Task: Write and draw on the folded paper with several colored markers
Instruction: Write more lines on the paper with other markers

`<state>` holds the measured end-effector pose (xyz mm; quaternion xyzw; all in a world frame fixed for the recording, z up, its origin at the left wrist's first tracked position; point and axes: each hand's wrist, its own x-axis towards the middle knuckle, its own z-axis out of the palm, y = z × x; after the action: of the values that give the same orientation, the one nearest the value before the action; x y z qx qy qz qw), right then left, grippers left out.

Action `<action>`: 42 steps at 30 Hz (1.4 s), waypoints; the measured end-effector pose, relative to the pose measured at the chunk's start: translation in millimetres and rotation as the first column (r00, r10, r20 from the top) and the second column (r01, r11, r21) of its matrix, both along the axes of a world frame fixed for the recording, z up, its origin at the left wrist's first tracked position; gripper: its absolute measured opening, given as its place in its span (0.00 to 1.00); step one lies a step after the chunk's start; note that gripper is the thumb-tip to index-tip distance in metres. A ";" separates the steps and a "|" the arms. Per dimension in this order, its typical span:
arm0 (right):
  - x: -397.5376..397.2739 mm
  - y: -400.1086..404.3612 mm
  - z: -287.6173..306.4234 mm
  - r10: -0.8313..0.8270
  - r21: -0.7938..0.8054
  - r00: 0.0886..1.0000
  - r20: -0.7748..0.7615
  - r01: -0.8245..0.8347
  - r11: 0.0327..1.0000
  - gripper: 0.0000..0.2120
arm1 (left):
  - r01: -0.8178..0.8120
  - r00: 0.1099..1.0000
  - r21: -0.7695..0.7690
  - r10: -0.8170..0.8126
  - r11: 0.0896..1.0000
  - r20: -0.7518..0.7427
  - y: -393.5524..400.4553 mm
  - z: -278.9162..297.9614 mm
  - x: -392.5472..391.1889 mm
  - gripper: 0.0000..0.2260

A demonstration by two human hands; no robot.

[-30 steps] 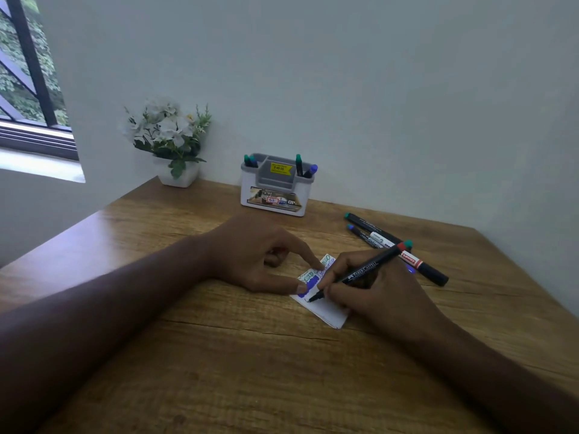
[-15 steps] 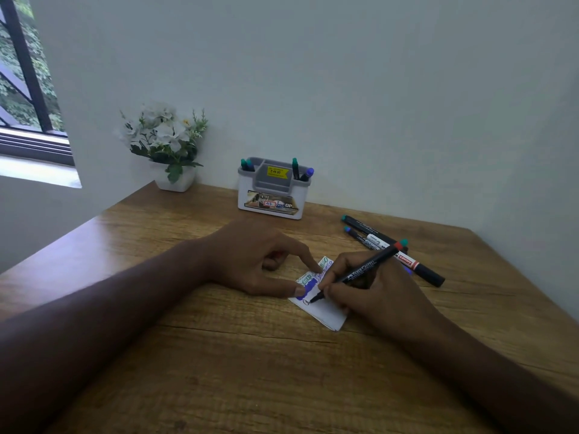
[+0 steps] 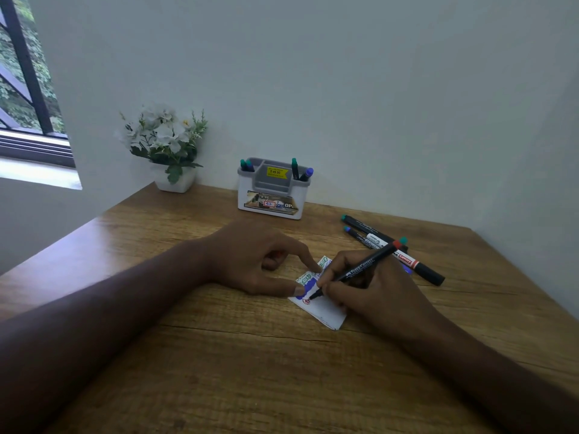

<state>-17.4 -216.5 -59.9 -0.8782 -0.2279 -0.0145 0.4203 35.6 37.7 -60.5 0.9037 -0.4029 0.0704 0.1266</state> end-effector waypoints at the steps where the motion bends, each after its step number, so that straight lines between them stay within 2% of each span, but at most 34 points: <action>1: -0.3 0.4 0.3 0.015 -0.002 1.000 0.004 -0.015 1.000 0.06 | 0.001 1.000 -0.004 -0.001 1.000 -0.001 0.1 -0.1 -0.2 0.21; 25: 2.4 -1.0 -0.1 -0.026 -0.010 0.999 -0.043 0.025 1.000 0.06 | 0.001 1.000 -0.016 -0.002 1.000 -0.030 -0.2 0.6 -1.2 0.23; 42: 5.0 -2.0 -0.5 -0.041 0.012 0.997 -0.061 0.042 0.999 0.06 | 0.006 1.000 -0.005 -0.006 1.000 -0.027 -0.7 0.8 1.0 0.20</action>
<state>-12.4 -218.5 -60.3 -0.8799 -0.1967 0.0020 0.4326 36.6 37.0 -59.7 0.9030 -0.4037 0.0590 0.1346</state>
